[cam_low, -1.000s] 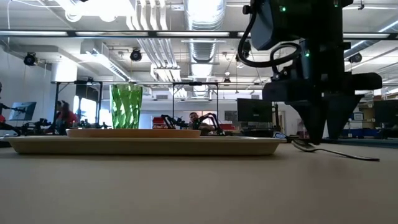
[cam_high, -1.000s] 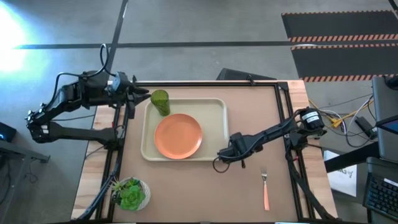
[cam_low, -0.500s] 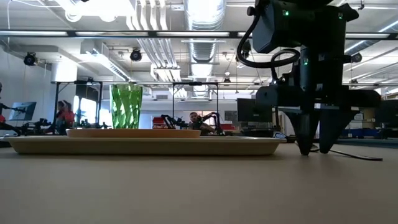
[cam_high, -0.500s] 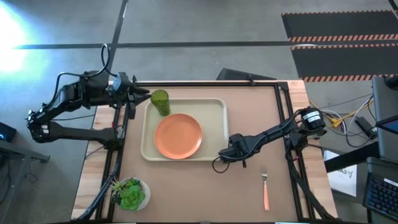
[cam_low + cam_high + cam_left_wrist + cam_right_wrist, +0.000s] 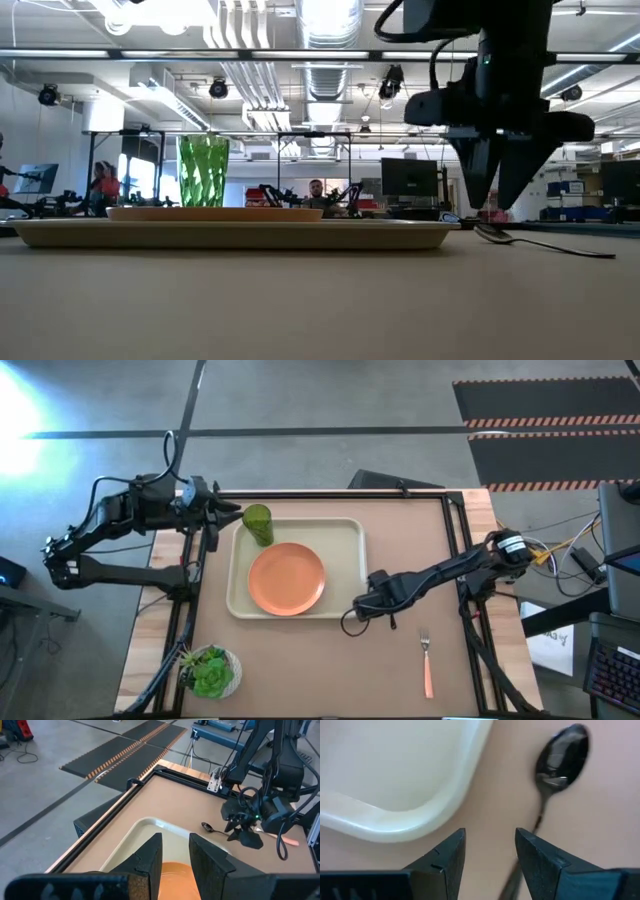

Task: Pick and place plate/cup/fork/spoon on tray
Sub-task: Put the black spoon on the white serving tray to the right of the orange plate

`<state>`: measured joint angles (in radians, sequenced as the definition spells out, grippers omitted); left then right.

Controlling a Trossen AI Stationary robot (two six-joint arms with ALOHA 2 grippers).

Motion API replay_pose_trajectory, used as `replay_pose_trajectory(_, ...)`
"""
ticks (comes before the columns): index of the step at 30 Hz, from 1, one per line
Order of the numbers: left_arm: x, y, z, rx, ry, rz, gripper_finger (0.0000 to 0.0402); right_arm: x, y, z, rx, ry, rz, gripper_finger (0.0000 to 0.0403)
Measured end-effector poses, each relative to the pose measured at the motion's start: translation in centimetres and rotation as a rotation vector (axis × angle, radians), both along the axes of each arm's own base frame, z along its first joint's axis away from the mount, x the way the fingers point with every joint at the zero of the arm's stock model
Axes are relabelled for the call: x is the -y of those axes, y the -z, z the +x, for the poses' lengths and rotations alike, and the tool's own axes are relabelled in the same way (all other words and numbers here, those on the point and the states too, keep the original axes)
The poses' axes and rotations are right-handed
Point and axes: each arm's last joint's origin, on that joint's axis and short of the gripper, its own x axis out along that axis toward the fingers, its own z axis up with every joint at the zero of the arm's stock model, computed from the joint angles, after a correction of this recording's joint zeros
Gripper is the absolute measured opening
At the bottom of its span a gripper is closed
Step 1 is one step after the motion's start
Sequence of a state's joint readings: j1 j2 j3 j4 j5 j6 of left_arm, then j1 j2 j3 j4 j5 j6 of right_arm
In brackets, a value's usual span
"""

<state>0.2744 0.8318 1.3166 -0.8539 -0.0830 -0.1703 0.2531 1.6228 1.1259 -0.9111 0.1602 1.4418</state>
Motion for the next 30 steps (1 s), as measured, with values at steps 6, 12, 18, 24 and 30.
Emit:
replay_pose_trajectory(6,0.0,0.2,0.1,-0.006,0.001,-0.002,0.0079,0.3,-0.4,-1.2,-0.088,0.013,-0.024,0.0164)
replay_pose_trajectory(12,-0.1,0.4,0.2,-0.013,0.001,-0.005,0.0079,0.4,-0.5,-1.3,-0.095,0.013,-0.025,0.0164)
replay_pose_trajectory(18,-0.1,0.4,0.3,-0.014,-0.001,-0.009,0.0079,0.5,0.1,-1.8,-0.12,0.013,-0.031,0.0164)
replay_pose_trajectory(24,-0.1,0.4,0.3,-0.013,-0.001,-0.009,0.0079,0.5,0.5,-2.0,-0.12,0.023,-0.027,0.0164)
replay_pose_trajectory(30,-0.1,0.4,0.3,-0.014,-0.001,-0.01,0.0079,0.5,0.7,-2.1,-0.124,0.04,-0.021,0.0164)
